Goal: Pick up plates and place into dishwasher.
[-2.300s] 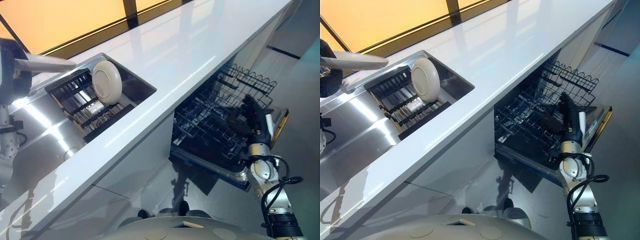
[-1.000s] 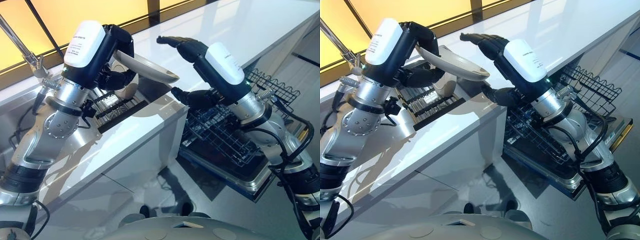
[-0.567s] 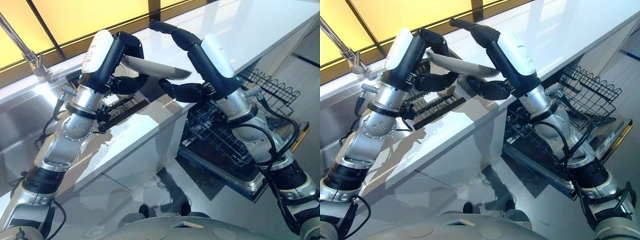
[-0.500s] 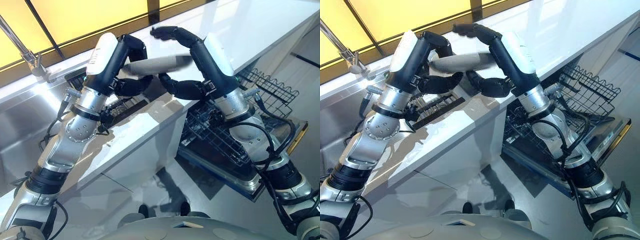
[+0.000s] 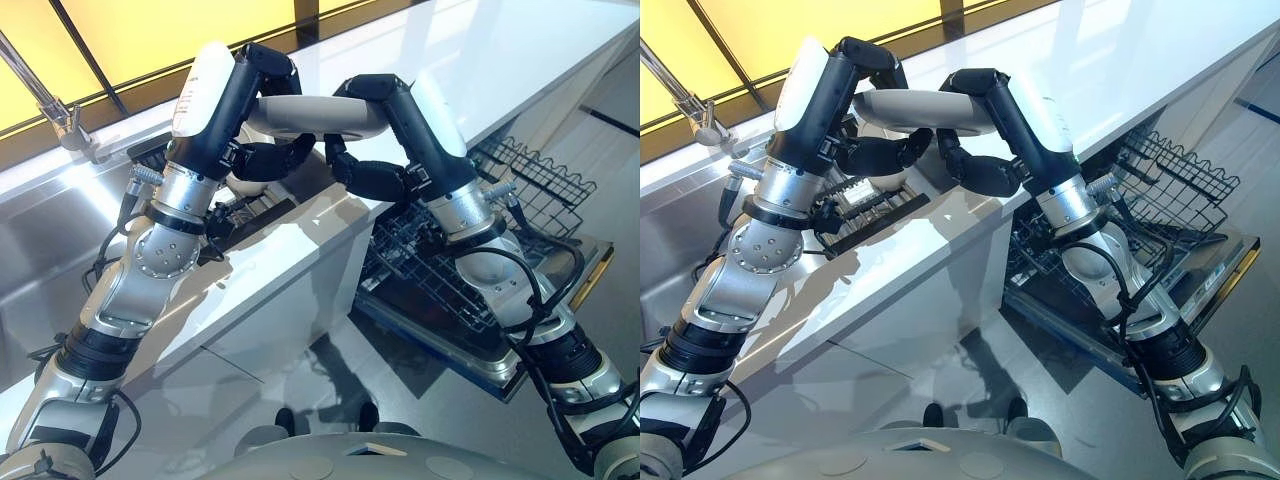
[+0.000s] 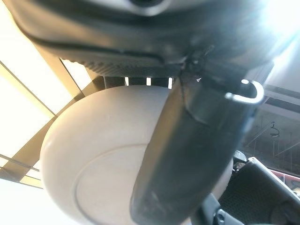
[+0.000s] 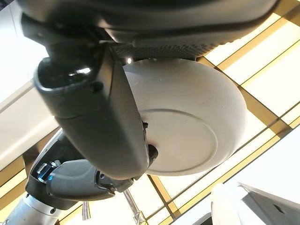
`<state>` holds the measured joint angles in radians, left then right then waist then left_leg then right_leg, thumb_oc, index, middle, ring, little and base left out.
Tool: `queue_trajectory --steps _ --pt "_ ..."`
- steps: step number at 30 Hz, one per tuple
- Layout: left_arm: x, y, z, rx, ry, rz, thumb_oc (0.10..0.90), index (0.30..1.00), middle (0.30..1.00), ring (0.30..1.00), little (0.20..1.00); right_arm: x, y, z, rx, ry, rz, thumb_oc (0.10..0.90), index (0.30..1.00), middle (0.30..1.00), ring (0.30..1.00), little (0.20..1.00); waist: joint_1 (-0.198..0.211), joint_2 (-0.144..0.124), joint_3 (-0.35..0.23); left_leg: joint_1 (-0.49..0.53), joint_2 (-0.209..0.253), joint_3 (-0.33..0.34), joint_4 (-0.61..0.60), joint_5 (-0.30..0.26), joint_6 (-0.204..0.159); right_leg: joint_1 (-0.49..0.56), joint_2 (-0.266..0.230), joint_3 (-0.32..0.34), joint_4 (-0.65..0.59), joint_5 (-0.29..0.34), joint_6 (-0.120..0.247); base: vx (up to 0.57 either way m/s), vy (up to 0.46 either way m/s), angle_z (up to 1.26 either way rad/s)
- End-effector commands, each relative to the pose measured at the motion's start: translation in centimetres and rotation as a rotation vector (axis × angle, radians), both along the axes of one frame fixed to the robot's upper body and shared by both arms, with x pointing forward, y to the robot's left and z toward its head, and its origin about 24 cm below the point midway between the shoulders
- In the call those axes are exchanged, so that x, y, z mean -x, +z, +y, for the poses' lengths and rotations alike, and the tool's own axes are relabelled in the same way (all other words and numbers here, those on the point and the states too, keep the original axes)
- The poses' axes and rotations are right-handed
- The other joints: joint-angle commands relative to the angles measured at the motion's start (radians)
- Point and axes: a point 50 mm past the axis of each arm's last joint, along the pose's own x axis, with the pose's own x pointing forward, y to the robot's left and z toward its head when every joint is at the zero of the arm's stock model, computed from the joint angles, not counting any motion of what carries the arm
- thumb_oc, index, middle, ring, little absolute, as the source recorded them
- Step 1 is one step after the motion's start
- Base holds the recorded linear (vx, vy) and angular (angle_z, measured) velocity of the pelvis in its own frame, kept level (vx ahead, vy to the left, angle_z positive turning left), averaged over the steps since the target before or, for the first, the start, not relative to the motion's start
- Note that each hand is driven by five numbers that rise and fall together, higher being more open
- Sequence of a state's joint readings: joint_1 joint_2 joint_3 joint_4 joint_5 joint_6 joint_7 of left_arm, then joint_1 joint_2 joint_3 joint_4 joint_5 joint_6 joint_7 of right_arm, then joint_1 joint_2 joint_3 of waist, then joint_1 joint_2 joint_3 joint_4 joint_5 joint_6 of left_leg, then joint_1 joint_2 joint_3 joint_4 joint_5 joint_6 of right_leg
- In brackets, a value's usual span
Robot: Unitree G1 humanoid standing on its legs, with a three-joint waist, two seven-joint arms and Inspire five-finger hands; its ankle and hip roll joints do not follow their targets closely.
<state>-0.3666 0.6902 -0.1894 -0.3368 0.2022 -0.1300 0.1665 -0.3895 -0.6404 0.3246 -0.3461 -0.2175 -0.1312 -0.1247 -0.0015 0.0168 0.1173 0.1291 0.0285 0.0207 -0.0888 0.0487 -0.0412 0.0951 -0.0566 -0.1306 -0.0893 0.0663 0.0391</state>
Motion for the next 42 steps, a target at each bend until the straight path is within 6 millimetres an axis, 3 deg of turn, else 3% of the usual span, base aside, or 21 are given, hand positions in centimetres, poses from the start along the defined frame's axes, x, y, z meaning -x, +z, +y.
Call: queue_trajectory --steps 1,2,9,15,23,30,31,34,42 --pt "2.0 5.6 1.0 0.008 0.049 -0.352 0.690 0.806 0.806 0.806 0.790 0.9 3.7 -1.4 -0.110 -0.026 -0.176 0.100 0.300 0.300 0.300 0.200 -0.004 -0.020 -0.091 -0.021 -0.080 0.038 0.002 -0.058 0.031 -0.006 0.023 -0.005 0.092 -0.084 0.055 0.00 0.002 0.04" --pt "1.9 5.5 1.2 -0.003 0.069 -0.339 0.800 0.900 0.900 0.900 0.900 0.9 3.7 -1.6 -0.107 -0.030 -0.180 0.100 0.300 0.300 0.300 0.200 -0.003 -0.020 -0.091 -0.021 -0.080 0.036 0.002 -0.058 0.031 -0.006 0.023 -0.005 0.093 -0.085 0.055 0.00 0.001 0.05" --pt "0.4 3.4 4.1 -0.066 0.151 -0.054 0.800 0.900 0.900 0.900 0.900 1.2 4.1 -2.6 -0.077 -0.064 -0.223 0.100 0.300 0.300 0.300 0.200 0.005 -0.017 -0.088 -0.017 -0.085 0.024 0.005 -0.058 0.034 -0.004 0.026 0.005 0.089 -0.081 0.055 0.00 0.002 0.04" --pt "0.1 3.1 9.0 0.041 0.350 -0.078 0.800 0.900 0.900 0.900 0.900 1.2 4.5 -4.2 -0.054 -0.103 -0.239 0.100 0.300 0.300 0.300 0.200 0.011 -0.014 -0.093 -0.019 -0.084 0.022 0.008 -0.053 0.036 0.001 0.026 0.007 0.084 -0.079 0.051 0.00 0.000 0.00" --pt "0.1 1.9 10.9 0.109 0.437 -0.033 0.800 0.900 0.900 0.900 0.900 1.0 4.3 -5.5 -0.067 -0.212 -0.275 0.100 0.300 0.300 0.300 0.200 0.010 -0.015 -0.096 -0.021 -0.086 0.019 0.006 -0.053 0.039 -0.001 0.025 0.008 0.083 -0.079 0.048 0.00 0.000 0.00" --pt "0.2 -2.2 12.6 0.180 0.503 0.117 0.800 0.900 0.900 0.900 0.900 1.2 4.0 -9.8 -0.177 -0.460 -0.378 0.100 0.300 0.300 0.300 0.200 -0.002 -0.016 -0.092 -0.008 -0.089 0.012 0.009 -0.067 0.050 -0.001 0.029 0.034 0.090 -0.083 0.049 0.00 -0.010 -0.04" --pt "0.5 -3.5 13.2 0.202 0.522 0.165 0.800 0.900 0.900 0.900 0.900 1.7 3.7 -11.4 -0.219 -0.543 -0.412 0.100 0.300 0.300 0.300 0.200 -0.008 -0.016 -0.091 -0.006 -0.088 0.016 0.010 -0.068 0.051 -0.002 0.030 0.040 0.091 -0.082 0.050 0.02 -0.026 -0.14" --pt "0.9 -5.2 14.0 0.222 0.546 0.229 0.800 0.900 0.900 0.900 0.900 2.4 3.2 -13.7 -0.278 -0.675 -0.467 0.100 0.300 0.300 0.300 0.200 -0.014 -0.016 -0.089 -0.003 -0.087 0.022 0.009 -0.070 0.053 -0.001 0.033 0.049 0.087 -0.077 0.051 0.02 -0.028 -0.08" --pt "1.6 -8.6 14.9 0.268 0.575 0.383 0.800 0.900 0.900 0.900 0.900 3.3 0.5 -18.9 -0.319 -0.976 -0.395 0.100 0.300 0.300 0.300 0.200 -0.021 -0.018 -0.077 -0.003 -0.082 0.028 0.012 -0.071 0.054 -0.005 0.036 0.052 0.090 -0.077 0.049 0.02 -0.034 -0.05"
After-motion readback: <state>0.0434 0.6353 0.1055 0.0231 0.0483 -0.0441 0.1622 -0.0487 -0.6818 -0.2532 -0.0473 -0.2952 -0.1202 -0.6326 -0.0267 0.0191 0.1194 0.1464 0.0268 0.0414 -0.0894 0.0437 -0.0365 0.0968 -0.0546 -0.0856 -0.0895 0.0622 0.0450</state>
